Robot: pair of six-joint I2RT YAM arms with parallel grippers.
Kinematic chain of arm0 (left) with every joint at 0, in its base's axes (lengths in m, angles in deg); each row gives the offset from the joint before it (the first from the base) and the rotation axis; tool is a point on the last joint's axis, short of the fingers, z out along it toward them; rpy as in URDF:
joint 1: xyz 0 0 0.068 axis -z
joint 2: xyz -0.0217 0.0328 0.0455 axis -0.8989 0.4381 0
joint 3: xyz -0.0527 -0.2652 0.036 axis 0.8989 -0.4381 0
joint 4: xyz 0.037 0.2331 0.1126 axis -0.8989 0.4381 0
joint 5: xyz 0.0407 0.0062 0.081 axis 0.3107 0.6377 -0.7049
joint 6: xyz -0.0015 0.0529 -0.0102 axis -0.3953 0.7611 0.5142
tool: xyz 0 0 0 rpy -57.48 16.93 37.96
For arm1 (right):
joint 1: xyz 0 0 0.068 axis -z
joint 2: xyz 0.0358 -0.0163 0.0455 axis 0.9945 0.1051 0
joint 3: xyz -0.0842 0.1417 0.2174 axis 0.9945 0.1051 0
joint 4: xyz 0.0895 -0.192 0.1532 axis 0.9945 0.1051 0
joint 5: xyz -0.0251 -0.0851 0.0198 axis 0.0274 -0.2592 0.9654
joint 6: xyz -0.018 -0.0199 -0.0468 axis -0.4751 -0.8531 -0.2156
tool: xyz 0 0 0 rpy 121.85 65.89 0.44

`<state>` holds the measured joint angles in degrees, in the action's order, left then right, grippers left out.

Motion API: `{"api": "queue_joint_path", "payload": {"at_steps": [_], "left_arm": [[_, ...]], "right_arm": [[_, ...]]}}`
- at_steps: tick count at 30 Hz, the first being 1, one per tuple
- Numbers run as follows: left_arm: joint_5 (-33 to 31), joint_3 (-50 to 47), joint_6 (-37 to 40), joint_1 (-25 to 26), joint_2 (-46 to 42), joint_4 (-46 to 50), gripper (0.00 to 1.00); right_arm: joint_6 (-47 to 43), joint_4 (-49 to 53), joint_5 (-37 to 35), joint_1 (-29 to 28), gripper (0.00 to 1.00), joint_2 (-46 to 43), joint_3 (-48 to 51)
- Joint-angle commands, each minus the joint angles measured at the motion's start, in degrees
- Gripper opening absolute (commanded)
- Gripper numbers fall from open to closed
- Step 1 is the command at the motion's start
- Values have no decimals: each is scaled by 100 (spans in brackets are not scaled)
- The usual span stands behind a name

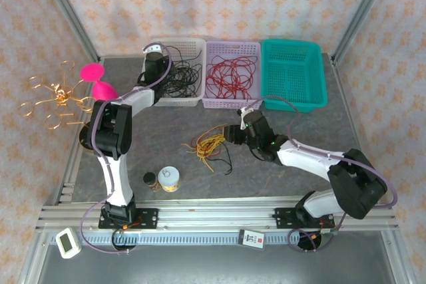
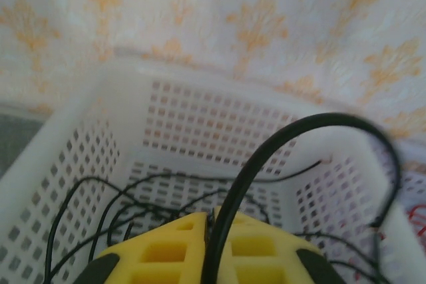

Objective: Untangle the cables

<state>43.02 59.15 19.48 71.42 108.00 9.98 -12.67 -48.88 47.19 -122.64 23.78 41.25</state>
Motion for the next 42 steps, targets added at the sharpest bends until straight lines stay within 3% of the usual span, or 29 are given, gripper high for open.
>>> {"api": "queue_joint_path", "payload": {"at_steps": [1,3,9,12,15,16,24,29,35,38,42], "left_arm": [[-291,432,-31,-15,182,867,33],[-442,518,28,-15,142,1152,46],[-273,354,195,-8,-467,1822,59],[101,43,367,13,-995,2080,68],[321,-396,434,20,-1477,2204,90],[348,-587,442,16,-1648,2164,92],[846,-948,720,26,-2374,2565,88],[982,-1235,812,32,-2574,2656,88],[1129,-1294,767,33,-2539,2814,85],[1276,-1734,598,95,-2912,2464,84],[1461,-2397,453,198,-3615,2251,82]], "right_arm": [[139,388,-242,7,46,223,-200],[179,651,-244,18,44,375,-366],[306,1583,-132,68,37,383,-559],[396,2106,184,70,36,330,-542],[652,2314,487,-73,35,314,-395],[791,2304,481,-185,35,288,-325],[1724,2445,346,-1009,37,478,-172],[2069,2891,-29,-1201,39,298,1],[2352,2872,110,-1326,38,190,96],[2565,2569,218,-1371,32,170,315],[2699,2515,95,-1388,16,24,414]]}}
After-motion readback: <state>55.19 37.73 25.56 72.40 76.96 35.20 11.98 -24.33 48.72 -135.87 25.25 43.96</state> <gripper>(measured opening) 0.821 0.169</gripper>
